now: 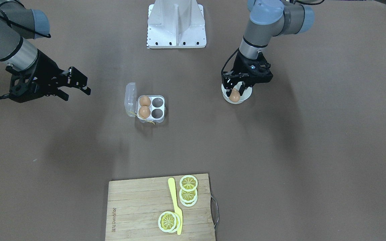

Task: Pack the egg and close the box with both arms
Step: 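Lift the egg with the left gripper and carry it to the egg box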

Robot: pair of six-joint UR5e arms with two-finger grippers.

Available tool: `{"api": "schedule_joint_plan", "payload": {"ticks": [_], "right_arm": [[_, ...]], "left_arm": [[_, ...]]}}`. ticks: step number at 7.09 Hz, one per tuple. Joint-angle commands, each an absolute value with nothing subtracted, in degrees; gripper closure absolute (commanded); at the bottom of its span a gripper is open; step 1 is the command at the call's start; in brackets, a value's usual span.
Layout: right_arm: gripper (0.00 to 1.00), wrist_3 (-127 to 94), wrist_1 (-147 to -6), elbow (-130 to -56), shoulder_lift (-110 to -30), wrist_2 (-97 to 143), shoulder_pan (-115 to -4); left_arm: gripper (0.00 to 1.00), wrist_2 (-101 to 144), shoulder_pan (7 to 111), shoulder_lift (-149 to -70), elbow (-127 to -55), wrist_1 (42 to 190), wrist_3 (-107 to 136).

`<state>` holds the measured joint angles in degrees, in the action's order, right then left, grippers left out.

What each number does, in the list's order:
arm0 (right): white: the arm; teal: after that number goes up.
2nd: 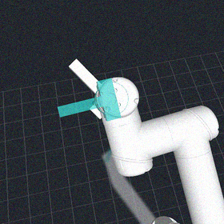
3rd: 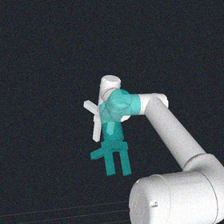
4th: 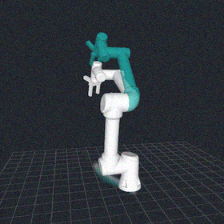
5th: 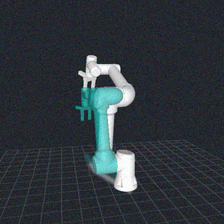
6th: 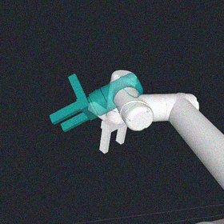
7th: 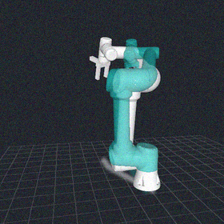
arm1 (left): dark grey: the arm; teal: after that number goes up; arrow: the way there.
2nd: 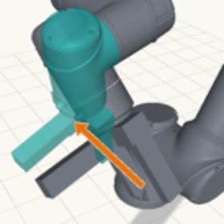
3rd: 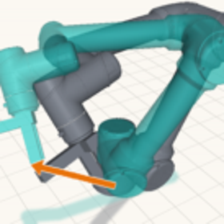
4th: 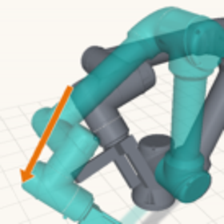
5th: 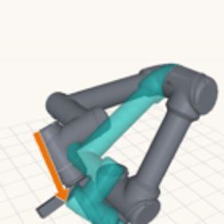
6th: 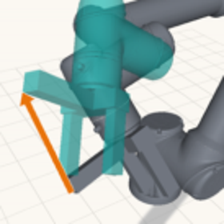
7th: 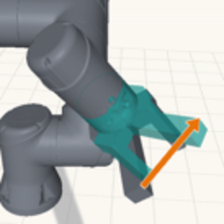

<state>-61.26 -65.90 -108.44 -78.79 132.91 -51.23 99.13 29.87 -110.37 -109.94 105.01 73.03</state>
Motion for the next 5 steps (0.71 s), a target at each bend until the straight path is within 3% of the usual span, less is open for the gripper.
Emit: {"api": "schedule_joint_plan", "payload": {"ticks": [1,5], "right_arm": [[0.11,-61.35,-65.83,-108.63,-78.75,132.98,-51.24],[0.11,-61.87,-65.83,-109.34,-78.75,132.89,-51.15]], "left_arm": [[1.00,98.00,29.88,-111.09,-108.12,117.43,59.06],[1.00,97.91,28.92,-119.58,-94.71,144.53,58.63]]}}
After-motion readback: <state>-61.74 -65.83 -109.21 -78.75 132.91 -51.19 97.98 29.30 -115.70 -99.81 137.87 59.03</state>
